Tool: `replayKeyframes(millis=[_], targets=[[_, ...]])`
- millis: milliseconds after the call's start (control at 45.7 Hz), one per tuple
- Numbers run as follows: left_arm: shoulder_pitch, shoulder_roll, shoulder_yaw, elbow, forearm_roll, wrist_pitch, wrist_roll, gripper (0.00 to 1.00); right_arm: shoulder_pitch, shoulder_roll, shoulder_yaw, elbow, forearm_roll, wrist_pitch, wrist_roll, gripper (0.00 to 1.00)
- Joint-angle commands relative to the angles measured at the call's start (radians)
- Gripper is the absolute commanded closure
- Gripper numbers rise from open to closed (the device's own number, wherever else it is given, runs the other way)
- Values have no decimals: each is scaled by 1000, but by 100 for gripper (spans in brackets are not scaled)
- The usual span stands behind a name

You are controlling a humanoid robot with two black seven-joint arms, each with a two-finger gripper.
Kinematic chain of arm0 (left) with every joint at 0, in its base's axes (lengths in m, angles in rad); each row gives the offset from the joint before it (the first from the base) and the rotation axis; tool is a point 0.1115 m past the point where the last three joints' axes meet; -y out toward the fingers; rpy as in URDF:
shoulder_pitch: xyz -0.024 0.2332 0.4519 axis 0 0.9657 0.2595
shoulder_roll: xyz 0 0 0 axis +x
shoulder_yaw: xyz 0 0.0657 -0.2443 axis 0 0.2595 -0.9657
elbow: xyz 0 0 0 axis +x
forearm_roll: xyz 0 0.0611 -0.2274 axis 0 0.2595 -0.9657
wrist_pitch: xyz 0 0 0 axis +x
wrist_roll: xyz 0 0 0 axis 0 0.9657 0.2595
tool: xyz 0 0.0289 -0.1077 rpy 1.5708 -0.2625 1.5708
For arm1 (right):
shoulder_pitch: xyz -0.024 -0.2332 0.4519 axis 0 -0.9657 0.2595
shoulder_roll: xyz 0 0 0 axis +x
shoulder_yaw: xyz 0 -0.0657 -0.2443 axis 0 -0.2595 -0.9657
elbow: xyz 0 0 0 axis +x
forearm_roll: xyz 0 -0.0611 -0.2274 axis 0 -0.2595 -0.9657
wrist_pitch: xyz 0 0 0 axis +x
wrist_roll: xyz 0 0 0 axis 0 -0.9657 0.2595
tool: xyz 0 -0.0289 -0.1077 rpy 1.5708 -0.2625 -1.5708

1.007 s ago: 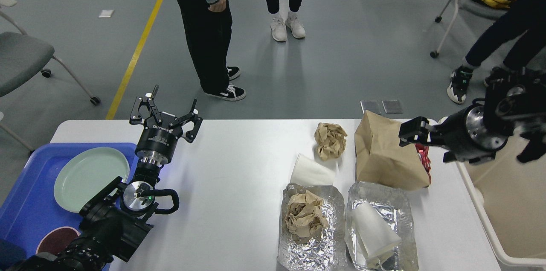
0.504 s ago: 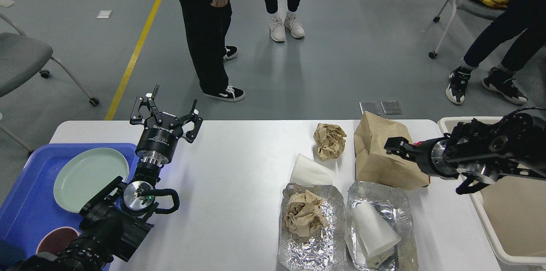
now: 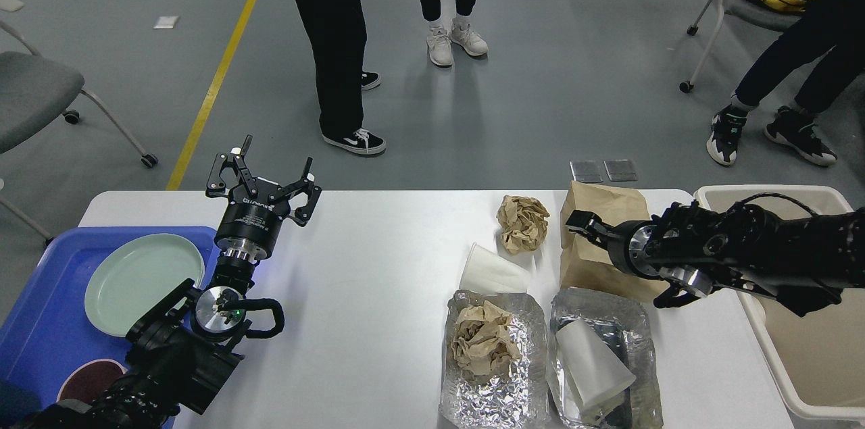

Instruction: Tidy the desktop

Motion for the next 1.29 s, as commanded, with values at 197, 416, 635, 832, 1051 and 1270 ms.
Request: replayKeyframes(millis=[197,416,635,832,1051,1270], targets=[[0,0,0,0,0,-1,0,4,-23,13,7,-6,-32,-41,8,0],[0,0,0,0,0,0,0,4,-34,38,-29,21,-219,-124,21,0],[0,0,0,0,0,0,0,4,-8,47,-90,60,-285,-187,68,0],[0,0,0,0,0,0,0,4,-23,64,-139,46,-354,-195,67,0],[0,0,0,0,0,0,0,4,-92,93,-135,-26,-356,-208,67,2],[0,0,0,0,0,0,0,4,-135,113,-135,-49,-365,-282,67,12]])
